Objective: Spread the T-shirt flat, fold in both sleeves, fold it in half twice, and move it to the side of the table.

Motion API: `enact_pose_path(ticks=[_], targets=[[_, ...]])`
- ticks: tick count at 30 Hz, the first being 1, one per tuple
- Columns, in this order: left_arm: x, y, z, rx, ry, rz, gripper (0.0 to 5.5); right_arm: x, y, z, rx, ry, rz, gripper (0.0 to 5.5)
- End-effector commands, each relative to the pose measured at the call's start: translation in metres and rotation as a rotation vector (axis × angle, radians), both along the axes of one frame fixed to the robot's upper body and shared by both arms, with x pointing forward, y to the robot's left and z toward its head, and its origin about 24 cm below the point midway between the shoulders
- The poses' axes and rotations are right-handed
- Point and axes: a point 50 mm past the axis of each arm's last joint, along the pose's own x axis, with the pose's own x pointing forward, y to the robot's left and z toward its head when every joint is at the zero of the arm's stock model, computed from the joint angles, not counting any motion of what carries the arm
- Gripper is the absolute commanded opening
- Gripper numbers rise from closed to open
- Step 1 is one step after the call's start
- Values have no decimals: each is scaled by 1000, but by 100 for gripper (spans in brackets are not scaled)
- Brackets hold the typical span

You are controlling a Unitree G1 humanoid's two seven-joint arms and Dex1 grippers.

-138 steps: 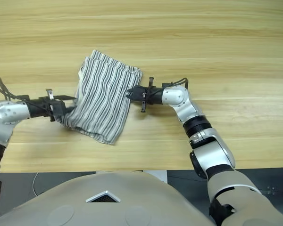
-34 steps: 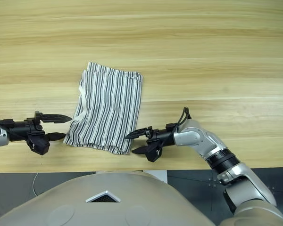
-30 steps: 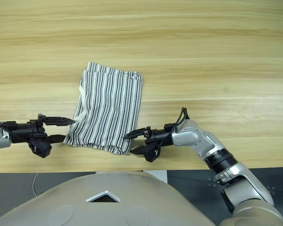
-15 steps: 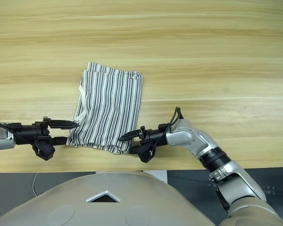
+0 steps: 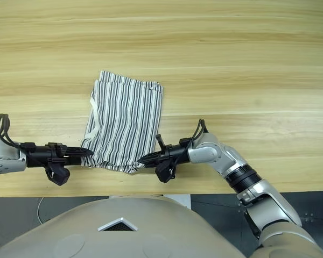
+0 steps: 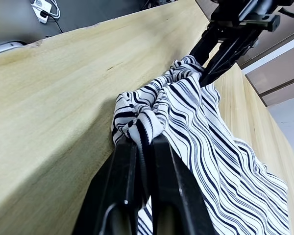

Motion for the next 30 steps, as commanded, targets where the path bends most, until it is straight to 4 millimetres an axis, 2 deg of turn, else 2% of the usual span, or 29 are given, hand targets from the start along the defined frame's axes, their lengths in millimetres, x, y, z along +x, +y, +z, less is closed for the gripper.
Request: enact_pose_path(ticks=[1,5,9,12,16,23,27,30], targets=[[-5,-4,-7,17,67,16,94,2,1,4,15,-31,8,11],[-4,-17,1,-70,108,75,25,3,-4,7,-9,-15,27,10],[0,-33,16,-131,237,185,25,7,-22,12,-93,93,17,10],[-5,-38,23,-121,358,221,25,14,-37,18,-170,169,-14,10],[-13,-44,32,-147,479,256,25,23,-47,34,-181,260,-35,10],[-23,-54,51,-175,575,262,25,22,-52,53,-140,411,-50,10],[-19,-60,62,-213,572,260,25,21,-49,62,-117,455,-54,10],[-6,-58,73,-261,521,285,25,30,-46,70,-80,462,-91,10]])
